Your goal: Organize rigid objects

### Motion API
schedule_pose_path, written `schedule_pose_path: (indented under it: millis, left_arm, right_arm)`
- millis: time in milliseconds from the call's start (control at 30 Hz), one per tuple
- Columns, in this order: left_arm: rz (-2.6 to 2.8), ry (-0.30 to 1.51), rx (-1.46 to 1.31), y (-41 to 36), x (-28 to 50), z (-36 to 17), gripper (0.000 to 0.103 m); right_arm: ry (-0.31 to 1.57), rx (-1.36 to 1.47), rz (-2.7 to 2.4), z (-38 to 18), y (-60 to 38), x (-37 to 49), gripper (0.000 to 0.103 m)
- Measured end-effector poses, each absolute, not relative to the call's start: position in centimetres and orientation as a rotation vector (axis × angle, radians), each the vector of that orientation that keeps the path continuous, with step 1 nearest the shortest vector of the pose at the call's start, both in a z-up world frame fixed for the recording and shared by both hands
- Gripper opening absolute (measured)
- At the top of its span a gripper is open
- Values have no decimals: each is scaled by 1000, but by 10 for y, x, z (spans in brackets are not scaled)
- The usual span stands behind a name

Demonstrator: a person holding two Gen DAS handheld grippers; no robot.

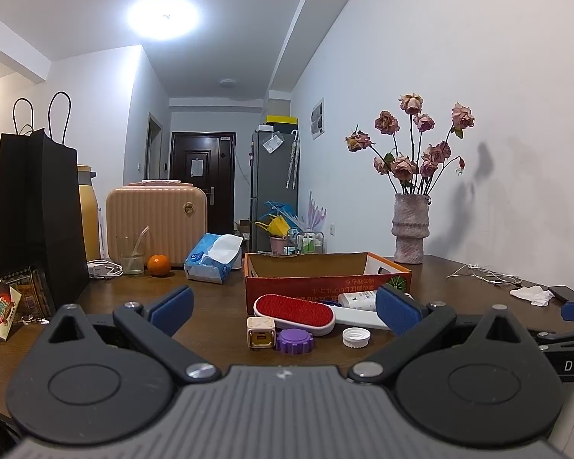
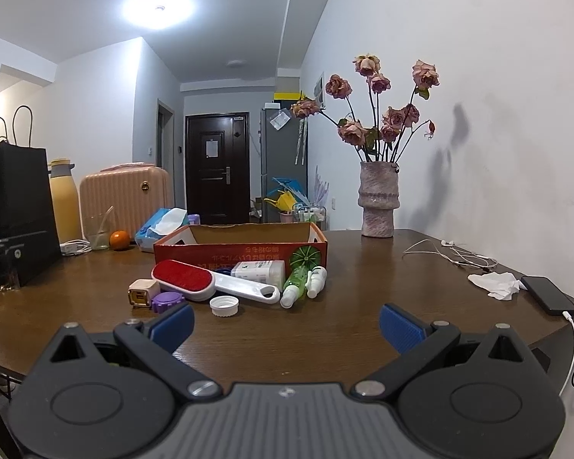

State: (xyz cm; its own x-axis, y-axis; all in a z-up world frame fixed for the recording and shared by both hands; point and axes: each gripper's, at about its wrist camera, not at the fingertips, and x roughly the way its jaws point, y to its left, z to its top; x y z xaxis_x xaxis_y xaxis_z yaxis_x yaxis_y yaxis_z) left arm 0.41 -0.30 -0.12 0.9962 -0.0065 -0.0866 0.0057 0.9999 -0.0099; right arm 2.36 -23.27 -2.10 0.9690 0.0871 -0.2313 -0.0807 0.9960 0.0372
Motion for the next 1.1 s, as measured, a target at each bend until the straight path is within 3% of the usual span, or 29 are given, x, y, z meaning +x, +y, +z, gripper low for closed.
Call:
schedule_pose_path:
  millis: [1100]
  left_arm:
    - [-4,94,-7,-2,5,0,103]
  right_arm:
    - [221,47,54,-20,-238,18,103]
